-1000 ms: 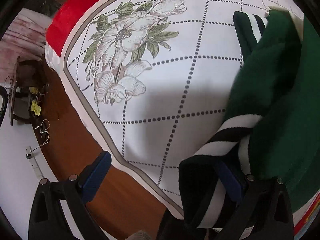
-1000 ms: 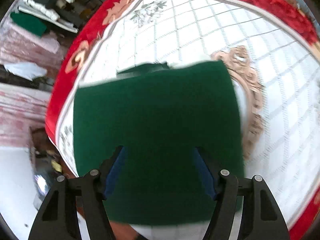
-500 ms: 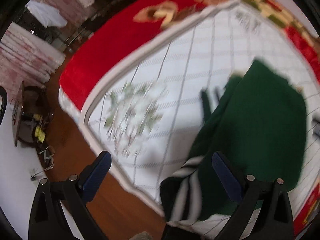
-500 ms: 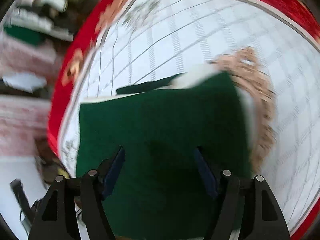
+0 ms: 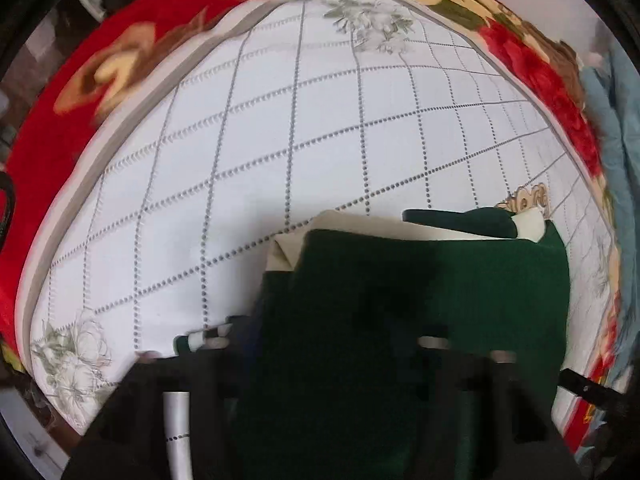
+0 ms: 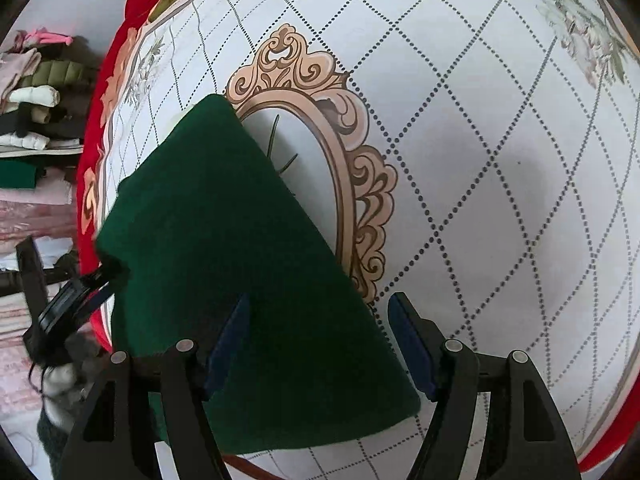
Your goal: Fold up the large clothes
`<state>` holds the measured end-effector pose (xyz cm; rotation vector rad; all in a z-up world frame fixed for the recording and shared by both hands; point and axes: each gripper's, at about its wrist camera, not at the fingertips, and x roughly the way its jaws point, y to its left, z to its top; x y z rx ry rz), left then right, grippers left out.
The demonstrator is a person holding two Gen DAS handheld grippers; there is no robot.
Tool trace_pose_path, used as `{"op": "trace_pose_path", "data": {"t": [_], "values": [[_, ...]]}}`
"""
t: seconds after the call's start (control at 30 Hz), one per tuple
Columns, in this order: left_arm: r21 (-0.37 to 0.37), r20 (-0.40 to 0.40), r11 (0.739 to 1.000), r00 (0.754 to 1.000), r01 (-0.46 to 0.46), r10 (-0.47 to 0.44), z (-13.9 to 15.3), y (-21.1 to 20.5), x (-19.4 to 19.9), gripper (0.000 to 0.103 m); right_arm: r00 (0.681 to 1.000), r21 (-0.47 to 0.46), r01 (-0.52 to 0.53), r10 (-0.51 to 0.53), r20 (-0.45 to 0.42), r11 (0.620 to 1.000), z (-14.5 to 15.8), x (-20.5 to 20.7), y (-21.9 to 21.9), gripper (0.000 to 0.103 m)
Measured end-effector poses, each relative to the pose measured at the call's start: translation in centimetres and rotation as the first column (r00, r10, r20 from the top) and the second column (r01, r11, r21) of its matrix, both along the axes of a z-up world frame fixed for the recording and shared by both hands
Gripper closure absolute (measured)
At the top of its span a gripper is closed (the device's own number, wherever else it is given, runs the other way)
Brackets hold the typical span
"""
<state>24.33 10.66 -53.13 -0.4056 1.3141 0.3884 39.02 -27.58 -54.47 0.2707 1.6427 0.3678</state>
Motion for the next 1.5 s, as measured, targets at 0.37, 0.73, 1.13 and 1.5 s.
{"op": "trace_pose_path", "data": {"t": [0.37, 0.73, 1.13, 1.5], "values": [[-0.026, -0.066, 0.96, 0.959, -0.278, 0.276, -1.1, 5.3, -6.9, 0.103, 0.999, 0.005, -0.031, 0.031, 0.027, 0.999, 4.0, -1.0, -0.8, 0.03], [0.117, 0.018, 0.985, 0.992, -0.123, 0.122, 2.7, 2.2, -5.0, 0.017, 0.969, 0.164, -0.235, 0.217, 0.121, 0.958, 5.0, 4.0, 12.3, 0.071], [0.057, 0.082, 0.979, 0.978, -0.196, 0.191, 7.2, 1.7, -8.2, 0.006, 0.955, 0.172, -0.295, 0.287, 0.07, 0.94, 6.1, 5.2, 10.6, 0.018], [-0.128, -0.093, 0.763, 0.774, -0.633, 0.626, 3.7, -4.8, -23.2, 0.006, 0.948, 0.485, -0.084, 0.22, -0.23, 0.87, -6.0, 1.4, 2.8, 0.005]]}}
